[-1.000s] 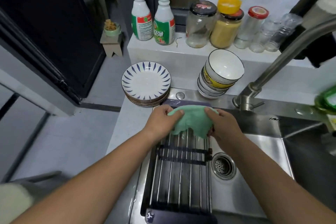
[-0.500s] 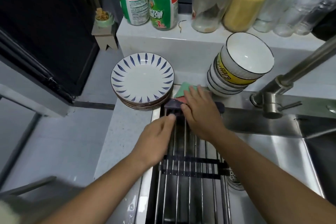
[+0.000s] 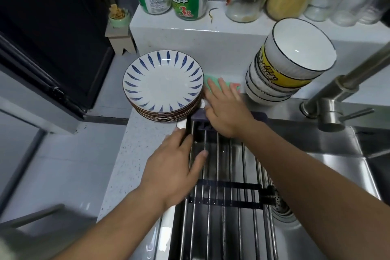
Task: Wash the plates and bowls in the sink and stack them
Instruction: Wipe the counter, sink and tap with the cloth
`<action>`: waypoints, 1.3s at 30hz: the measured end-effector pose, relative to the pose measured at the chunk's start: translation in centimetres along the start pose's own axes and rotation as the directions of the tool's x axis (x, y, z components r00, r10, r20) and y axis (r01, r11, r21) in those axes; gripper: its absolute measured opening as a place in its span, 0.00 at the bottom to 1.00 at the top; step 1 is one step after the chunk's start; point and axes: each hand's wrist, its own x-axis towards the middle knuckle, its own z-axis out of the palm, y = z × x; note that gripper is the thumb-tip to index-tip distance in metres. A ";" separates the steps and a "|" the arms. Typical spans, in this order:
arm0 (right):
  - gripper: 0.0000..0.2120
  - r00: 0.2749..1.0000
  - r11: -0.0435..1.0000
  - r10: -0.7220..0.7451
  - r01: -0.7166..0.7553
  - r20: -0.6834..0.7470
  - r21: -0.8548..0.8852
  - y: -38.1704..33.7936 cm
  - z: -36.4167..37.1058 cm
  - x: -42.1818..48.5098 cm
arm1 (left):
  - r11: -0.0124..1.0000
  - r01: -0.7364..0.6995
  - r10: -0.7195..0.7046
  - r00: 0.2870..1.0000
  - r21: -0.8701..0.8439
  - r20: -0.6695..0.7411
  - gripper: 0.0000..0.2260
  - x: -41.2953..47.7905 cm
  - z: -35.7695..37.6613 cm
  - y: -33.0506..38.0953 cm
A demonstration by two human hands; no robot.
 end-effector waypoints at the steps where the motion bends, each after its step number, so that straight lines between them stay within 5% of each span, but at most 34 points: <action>1: 0.30 1.000 1.000 -0.022 0.022 0.006 0.015 0.0 -0.1 -0.8 | 1.000 0.002 -0.002 1.000 0.011 0.031 0.37 -0.1 0.1 -0.1; 13: 0.31 0.998 0.998 0.068 -0.068 -0.015 -0.014 -1.0 0.3 -4.5 | 0.999 0.021 -0.025 0.990 0.033 0.137 0.32 -0.2 -0.3 0.5; 20: 0.26 0.999 0.994 -0.013 0.018 -0.046 0.108 0.0 -0.3 -2.9 | 0.963 -0.053 -0.003 0.978 0.264 0.210 0.40 -0.3 0.1 1.5; 24: 0.26 0.997 0.992 0.039 -0.031 -0.059 0.124 0.7 -0.5 -4.4 | 0.982 -0.016 -0.019 0.984 0.190 0.179 0.33 -0.2 -0.3 1.2; 30: 0.30 1.000 0.995 0.024 -0.022 -0.016 0.094 0.9 -0.4 -4.7 | 0.996 -0.023 0.010 0.989 0.088 0.150 0.40 -0.3 0.4 0.1; 39: 0.28 1.000 0.998 -0.016 0.017 -0.021 0.058 -0.1 -0.2 -3.5 | 1.000 0.019 -0.022 0.986 0.020 0.167 0.38 -0.8 0.2 -0.9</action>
